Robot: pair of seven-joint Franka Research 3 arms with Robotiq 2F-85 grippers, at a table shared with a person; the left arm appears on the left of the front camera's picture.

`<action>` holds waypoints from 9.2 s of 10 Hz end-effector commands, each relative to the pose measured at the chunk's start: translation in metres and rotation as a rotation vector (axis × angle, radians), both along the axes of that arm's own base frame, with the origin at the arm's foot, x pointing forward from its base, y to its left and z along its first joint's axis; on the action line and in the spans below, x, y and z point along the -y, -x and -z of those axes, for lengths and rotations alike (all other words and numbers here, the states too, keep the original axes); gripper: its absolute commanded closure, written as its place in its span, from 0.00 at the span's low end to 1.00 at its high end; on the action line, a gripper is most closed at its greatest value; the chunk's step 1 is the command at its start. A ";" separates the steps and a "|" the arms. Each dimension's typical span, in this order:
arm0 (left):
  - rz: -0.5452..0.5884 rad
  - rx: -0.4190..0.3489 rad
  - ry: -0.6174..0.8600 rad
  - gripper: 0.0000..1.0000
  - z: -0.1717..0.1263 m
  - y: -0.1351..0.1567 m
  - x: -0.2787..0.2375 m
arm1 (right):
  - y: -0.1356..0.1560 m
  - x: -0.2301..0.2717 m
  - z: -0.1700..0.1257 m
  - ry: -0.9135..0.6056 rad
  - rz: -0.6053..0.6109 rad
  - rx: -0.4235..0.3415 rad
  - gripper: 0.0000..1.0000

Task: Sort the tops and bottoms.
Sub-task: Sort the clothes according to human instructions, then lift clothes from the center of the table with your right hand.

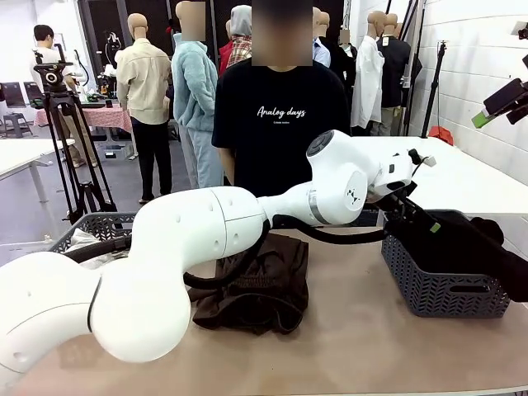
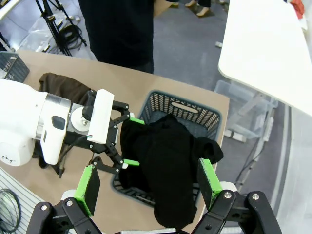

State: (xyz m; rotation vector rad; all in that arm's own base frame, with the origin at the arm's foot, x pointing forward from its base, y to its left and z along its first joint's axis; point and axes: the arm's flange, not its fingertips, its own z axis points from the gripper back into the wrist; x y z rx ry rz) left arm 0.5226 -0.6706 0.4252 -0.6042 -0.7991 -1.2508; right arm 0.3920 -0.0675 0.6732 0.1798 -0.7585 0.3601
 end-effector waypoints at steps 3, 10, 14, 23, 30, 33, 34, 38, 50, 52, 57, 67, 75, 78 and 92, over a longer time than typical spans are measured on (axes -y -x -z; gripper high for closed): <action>0.015 -0.050 0.043 0.00 -0.025 -0.050 0.064 | -0.002 0.000 0.000 0.001 -0.006 0.004 0.00; 0.006 -0.019 0.026 0.00 -0.009 0.004 0.002 | -0.002 0.000 0.000 0.001 -0.006 0.004 0.00; 0.006 -0.019 0.026 0.00 -0.009 0.004 0.002 | -0.002 0.000 0.000 0.001 -0.006 0.004 0.00; -0.053 0.023 -0.158 0.00 -0.087 0.063 -0.102 | -0.002 0.000 0.000 0.001 -0.006 0.004 0.00; -0.420 -0.048 -0.419 0.00 -0.146 0.190 -0.215 | -0.002 0.000 0.000 0.001 -0.006 0.004 0.00; -0.370 -0.078 -0.406 0.00 -0.255 0.081 -0.088 | -0.002 0.000 0.000 0.001 -0.006 0.004 0.00; -0.370 -0.078 -0.406 0.00 -0.255 0.081 -0.088 | -0.002 0.000 0.000 0.001 -0.006 0.004 0.00; -0.372 -0.077 -0.415 0.00 -0.251 0.081 -0.086 | -0.002 0.000 0.000 0.001 -0.006 0.004 0.00; -0.724 -0.569 -0.979 0.00 -0.062 0.232 -0.452 | -0.002 0.000 0.000 0.001 -0.006 0.004 0.00; -0.883 -0.458 -0.903 0.00 -0.058 0.247 -0.468 | -0.002 0.000 0.000 0.001 -0.006 0.004 0.00; -0.787 -0.552 -1.003 0.00 -0.170 0.133 -0.366 | -0.002 0.000 0.000 0.001 -0.006 0.004 0.00; -0.773 -0.247 -0.400 0.00 -0.213 0.229 -0.513 | -0.002 0.000 0.000 0.001 -0.006 0.004 0.00; -0.763 -0.279 -0.433 0.00 -0.206 0.216 -0.497 | -0.002 0.000 0.000 0.001 -0.006 0.004 0.00; -0.763 -0.279 -0.433 0.00 -0.206 0.216 -0.497 | -0.002 0.000 0.000 0.001 -0.006 0.004 0.00; -0.763 -0.279 -0.433 0.00 -0.206 0.216 -0.497 | -0.116 -0.283 0.160 -0.029 -0.628 -0.413 0.00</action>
